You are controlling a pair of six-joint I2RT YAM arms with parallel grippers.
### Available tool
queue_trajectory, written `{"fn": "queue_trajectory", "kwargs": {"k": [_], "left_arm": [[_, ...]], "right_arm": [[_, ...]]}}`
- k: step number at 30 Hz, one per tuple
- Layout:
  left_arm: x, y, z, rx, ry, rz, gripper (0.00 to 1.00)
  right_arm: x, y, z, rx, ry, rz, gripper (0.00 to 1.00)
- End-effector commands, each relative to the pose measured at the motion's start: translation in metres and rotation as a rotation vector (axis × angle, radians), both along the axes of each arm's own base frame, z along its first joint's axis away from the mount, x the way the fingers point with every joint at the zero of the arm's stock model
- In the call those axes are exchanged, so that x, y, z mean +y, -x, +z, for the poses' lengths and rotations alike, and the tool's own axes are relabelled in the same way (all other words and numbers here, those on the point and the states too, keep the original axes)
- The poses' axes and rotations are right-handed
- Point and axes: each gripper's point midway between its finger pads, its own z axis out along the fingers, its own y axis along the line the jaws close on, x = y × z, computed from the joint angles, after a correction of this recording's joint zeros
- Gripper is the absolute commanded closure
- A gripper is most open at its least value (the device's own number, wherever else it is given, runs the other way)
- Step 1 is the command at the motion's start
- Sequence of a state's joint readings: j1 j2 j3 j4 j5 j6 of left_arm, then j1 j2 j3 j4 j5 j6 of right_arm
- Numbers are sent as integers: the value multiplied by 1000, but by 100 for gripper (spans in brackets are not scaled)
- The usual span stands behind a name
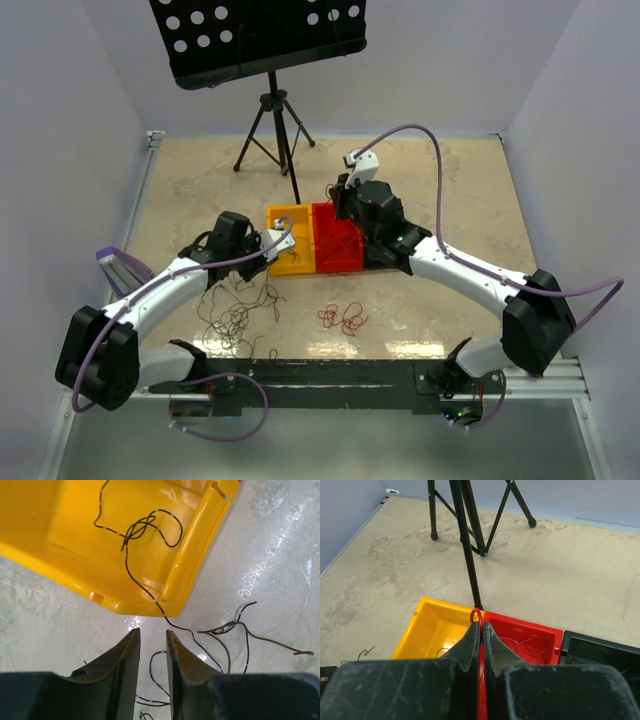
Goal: Untangle the cables
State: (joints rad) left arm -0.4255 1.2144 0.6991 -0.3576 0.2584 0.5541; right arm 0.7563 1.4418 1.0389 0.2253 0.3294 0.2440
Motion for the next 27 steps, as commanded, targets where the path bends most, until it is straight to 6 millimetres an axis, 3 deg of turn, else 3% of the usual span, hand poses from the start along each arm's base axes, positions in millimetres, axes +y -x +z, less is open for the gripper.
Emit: {"fn": "queue_trajectory", "kwargs": {"k": [1,11,15,19,23,27], "left_arm": [[-10,-4,4,42,39,-6,67],[-14,-6,-2,73,38,-16,54],[-16,-9,-7,85,33,-21,54],[-16,-9,-12,96,25,-28,65],[-14,-7,-13,91,17,-31,90],[-9,-5,-13,72,3,-27,100]], "right_arm": [[5,-5,8,-22,-42,3,100],[11,-19,-57,91,25,-42,100],[10,-23,-83,138,58,-73,100],[5,-25,-115,204,102,-104,100],[2,-29,-142,254,142,-138,100],[4,-35,-159,293,169,-157,100]]}}
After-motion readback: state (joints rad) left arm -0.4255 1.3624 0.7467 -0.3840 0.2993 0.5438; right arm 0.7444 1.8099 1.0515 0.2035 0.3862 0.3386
